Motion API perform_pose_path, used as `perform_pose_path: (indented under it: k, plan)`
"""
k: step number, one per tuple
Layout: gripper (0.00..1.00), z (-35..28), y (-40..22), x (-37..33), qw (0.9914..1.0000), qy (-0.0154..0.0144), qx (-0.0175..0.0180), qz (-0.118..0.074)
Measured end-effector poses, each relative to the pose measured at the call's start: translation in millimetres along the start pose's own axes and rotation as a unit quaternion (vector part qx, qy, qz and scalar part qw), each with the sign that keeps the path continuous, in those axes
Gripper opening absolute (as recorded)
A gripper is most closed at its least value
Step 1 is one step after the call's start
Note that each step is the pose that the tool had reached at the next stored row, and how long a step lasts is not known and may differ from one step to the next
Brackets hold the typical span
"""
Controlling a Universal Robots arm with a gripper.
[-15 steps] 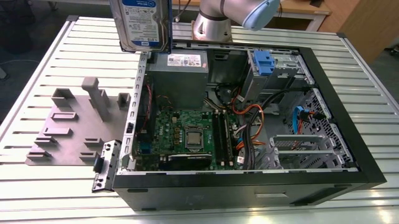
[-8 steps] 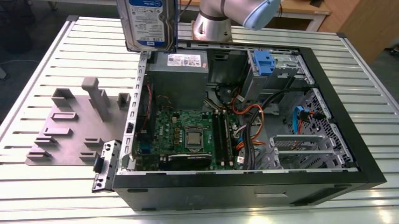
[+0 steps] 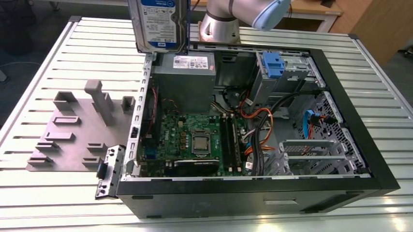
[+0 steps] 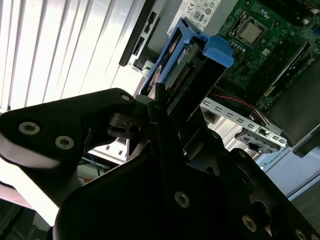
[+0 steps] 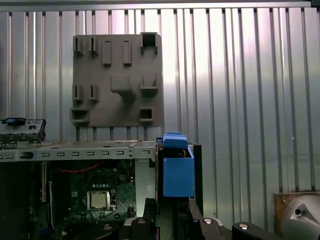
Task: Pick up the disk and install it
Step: 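Pick up the disk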
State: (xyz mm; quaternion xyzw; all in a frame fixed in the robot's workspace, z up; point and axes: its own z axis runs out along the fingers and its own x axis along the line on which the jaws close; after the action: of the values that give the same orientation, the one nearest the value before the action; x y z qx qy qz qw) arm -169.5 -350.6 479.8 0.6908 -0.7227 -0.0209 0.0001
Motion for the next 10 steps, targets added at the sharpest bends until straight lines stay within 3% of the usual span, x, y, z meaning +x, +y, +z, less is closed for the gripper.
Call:
perform_pose_path:
  k: [10]
  plan:
    - [0.35,-0.1,-12.5,-2.7,1.00000,0.0000,0.0000,0.000]
